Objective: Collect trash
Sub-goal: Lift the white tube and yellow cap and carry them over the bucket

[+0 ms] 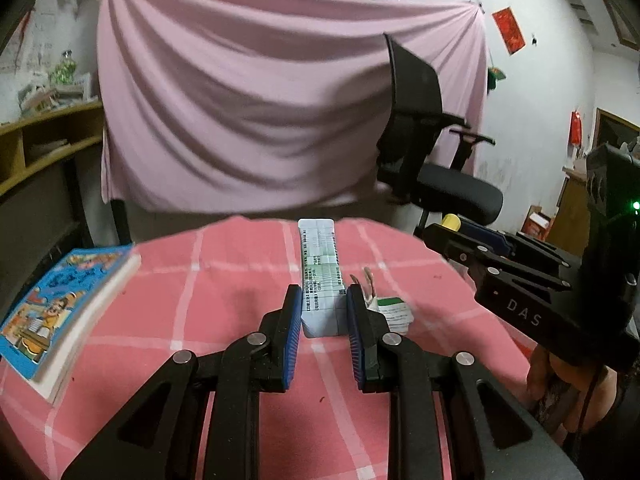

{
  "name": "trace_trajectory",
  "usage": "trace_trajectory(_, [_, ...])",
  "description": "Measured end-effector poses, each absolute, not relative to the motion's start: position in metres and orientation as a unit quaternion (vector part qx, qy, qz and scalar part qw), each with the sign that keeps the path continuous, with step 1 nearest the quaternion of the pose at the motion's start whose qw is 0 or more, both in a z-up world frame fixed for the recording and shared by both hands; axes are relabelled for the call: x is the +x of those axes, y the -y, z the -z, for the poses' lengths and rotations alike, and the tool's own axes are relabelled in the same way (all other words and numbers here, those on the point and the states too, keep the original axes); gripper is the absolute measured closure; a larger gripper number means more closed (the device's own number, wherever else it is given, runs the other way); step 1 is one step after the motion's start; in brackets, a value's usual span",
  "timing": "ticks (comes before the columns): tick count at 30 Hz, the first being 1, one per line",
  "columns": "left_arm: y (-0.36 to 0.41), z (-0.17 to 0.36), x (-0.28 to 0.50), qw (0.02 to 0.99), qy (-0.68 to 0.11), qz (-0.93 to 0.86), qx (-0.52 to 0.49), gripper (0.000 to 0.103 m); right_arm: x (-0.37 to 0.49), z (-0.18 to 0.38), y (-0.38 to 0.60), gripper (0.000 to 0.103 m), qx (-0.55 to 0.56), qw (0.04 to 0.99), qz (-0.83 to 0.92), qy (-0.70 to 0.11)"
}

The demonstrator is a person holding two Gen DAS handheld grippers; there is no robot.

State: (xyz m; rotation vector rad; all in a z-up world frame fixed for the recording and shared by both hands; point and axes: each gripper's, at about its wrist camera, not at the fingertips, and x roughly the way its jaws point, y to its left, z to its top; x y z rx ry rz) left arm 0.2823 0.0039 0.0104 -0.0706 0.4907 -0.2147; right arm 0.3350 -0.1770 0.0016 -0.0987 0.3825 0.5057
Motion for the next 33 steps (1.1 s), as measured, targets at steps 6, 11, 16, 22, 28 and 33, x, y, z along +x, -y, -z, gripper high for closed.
trace_trajectory(6, [-0.001,-0.019,0.263,0.977,-0.188,0.096,-0.037,0.085,0.318,-0.012,0.188,0.074,-0.035,0.958,-0.25,-0.136])
trace_trajectory(11, [0.011,-0.028,0.247,0.987,-0.134,0.085,-0.022,0.084,0.305,-0.018,0.203,0.074,-0.014,0.965,-0.242,-0.098])
trace_trajectory(16, [0.031,-0.034,0.241,0.987,-0.122,0.102,-0.018,0.084,0.291,-0.023,0.218,0.074,-0.026,0.976,-0.207,-0.064])
trace_trajectory(22, [0.064,-0.05,0.241,0.986,-0.108,0.129,-0.002,0.084,0.283,-0.029,0.251,0.074,-0.014,0.985,-0.165,-0.044])
trace_trajectory(28, [0.103,-0.061,0.25,0.982,-0.108,0.155,0.016,0.084,0.279,-0.039,0.292,0.074,0.02,0.991,-0.129,-0.035])
trace_trajectory(33, [0.137,-0.062,0.26,0.976,-0.119,0.18,0.024,0.084,0.279,-0.039,0.322,0.074,0.045,0.993,-0.099,-0.041])
